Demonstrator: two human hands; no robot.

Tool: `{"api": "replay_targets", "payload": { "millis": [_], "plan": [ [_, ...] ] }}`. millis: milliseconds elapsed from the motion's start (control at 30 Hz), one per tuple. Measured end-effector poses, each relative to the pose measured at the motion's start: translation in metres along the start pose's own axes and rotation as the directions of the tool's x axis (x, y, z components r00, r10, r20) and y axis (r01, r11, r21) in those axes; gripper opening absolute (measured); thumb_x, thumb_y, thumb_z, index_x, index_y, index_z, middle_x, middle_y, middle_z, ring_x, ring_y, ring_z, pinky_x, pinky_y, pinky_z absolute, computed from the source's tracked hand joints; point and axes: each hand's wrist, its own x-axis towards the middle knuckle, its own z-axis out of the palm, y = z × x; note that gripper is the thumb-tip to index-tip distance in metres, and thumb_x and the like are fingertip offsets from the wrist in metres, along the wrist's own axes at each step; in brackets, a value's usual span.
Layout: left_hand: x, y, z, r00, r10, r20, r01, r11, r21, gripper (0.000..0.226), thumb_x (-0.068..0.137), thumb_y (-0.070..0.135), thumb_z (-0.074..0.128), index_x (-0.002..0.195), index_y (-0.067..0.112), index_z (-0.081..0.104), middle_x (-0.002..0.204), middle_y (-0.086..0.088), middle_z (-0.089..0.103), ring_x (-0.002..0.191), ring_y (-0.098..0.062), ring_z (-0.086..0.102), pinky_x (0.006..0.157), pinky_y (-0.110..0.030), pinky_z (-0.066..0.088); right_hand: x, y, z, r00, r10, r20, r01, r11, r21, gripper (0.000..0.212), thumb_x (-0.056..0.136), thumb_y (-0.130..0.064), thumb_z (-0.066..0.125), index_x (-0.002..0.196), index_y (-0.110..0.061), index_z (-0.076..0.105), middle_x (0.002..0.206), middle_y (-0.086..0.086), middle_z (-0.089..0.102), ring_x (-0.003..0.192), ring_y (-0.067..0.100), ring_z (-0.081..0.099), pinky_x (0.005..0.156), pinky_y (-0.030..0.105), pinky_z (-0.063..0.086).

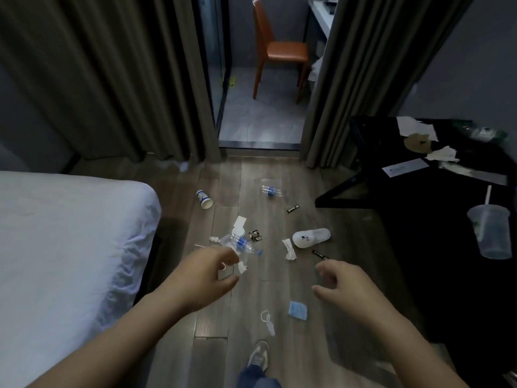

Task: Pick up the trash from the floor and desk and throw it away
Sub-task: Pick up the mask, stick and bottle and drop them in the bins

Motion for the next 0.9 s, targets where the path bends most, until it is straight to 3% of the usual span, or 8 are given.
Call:
{"api": "replay_targets", "payload": {
  "millis": [400,767,900],
  "plan": [
    [0.163,-0.026,0.021,0.981,-0.022,0.192,0.022,1.0,0.005,0.026,0.086,0.035,0.062,0.11,0.027,0.063,0.107,0.014,0.063,0.093,-0.002,0.059,0.082,-0.023,0.05,0.137,0.047,0.003,0.981,0.176,0.083,-0.178,0.984,0.027,0.041,0.079,-0.033,0.067,0.118,-0.024,0.061,0.109,-0.004,0.064,0.102,0.01,0.058,0.086,0.024,0.045],
    [0.291,-0.075,0.14,0.895,0.054,0.443,-0.074,0.997,0.029,0.024,0.087,0.032,0.061,0.108,0.022,0.064,0.104,0.008,0.065,0.092,-0.005,0.061,0.079,-0.022,0.05,0.185,0.122,0.118,0.885,0.464,0.037,-0.455,0.848,0.271,0.034,0.082,-0.03,0.062,0.116,-0.027,0.061,0.1,-0.013,0.058,0.087,-0.001,0.055,0.067,0.012,0.04],
    [0.326,-0.11,0.206,0.86,0.115,0.498,-0.169,0.983,0.065,0.021,0.087,0.031,0.06,0.105,0.021,0.064,0.101,0.007,0.065,0.092,-0.009,0.06,0.08,-0.027,0.05,0.206,0.158,0.183,0.843,0.537,0.022,-0.523,0.811,0.261,0.034,0.083,-0.032,0.062,0.116,-0.026,0.06,0.101,-0.012,0.058,0.09,0.005,0.055,0.076,0.022,0.045]
  ]
}}
